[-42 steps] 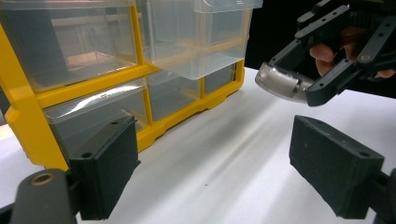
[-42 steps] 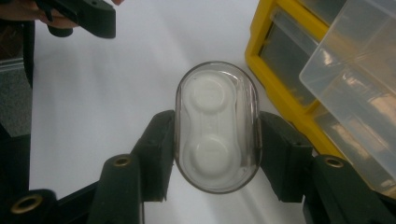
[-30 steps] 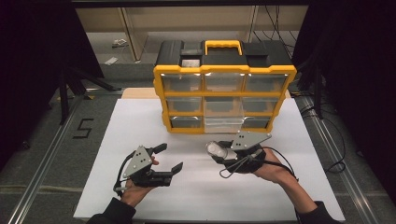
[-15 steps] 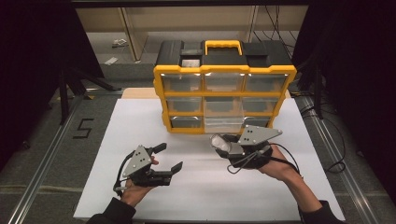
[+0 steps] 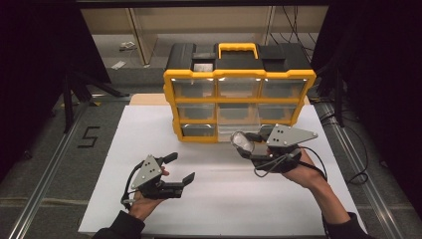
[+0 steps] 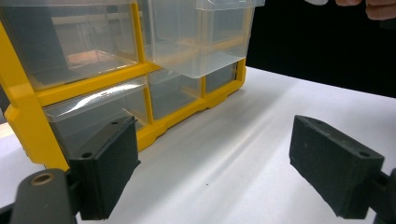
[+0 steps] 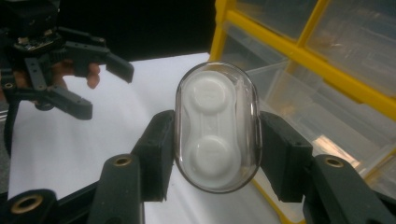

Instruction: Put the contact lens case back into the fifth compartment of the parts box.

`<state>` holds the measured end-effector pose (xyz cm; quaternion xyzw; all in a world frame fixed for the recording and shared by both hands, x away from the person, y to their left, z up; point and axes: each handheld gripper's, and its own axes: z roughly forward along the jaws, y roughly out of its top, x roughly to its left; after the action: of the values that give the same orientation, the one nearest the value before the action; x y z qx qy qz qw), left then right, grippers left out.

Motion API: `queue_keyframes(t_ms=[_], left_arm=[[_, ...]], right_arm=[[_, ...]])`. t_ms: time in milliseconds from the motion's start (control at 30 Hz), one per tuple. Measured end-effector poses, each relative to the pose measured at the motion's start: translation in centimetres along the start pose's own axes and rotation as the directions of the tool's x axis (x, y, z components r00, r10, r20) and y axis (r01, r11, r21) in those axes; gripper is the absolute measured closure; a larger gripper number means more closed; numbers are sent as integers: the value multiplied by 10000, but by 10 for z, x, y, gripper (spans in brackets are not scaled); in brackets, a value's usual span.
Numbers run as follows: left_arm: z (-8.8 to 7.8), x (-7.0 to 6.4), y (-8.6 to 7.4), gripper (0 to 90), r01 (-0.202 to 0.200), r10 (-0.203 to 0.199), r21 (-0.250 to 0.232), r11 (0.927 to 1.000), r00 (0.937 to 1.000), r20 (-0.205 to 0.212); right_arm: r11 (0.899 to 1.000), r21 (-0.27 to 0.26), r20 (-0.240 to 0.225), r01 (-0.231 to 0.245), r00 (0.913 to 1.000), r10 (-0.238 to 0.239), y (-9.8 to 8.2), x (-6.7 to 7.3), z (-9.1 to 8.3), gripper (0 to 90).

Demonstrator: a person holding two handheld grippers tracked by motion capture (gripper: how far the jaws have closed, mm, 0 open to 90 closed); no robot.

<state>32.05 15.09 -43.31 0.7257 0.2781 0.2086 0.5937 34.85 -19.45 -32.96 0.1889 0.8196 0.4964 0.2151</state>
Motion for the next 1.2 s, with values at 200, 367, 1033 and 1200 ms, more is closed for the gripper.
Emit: queue_keyframes(t_ms=[200, 367, 1033, 1200], left_arm=[[0, 0, 0, 152, -13, 13, -6, 10000, 10000, -16], [0, 0, 0, 152, -16, 16, -26, 10000, 10000, -8], [0, 0, 0, 152, -11, 11, -33, 10000, 10000, -4], [0, 0, 0, 152, -6, 6, -30, 10000, 10000, 1]], right_arm=[[9996, -292, 285, -38, 9996, 47, 6, -5, -5, 496], [9987, -496, 497, -130, 9986, 154, 10, -10, -7, 496], [9963, -781, 973, -360, 9943, 435, 13, -20, -9, 496], [9960, -791, 1083, -411, 9929, 495, 14, -23, -6, 496]])
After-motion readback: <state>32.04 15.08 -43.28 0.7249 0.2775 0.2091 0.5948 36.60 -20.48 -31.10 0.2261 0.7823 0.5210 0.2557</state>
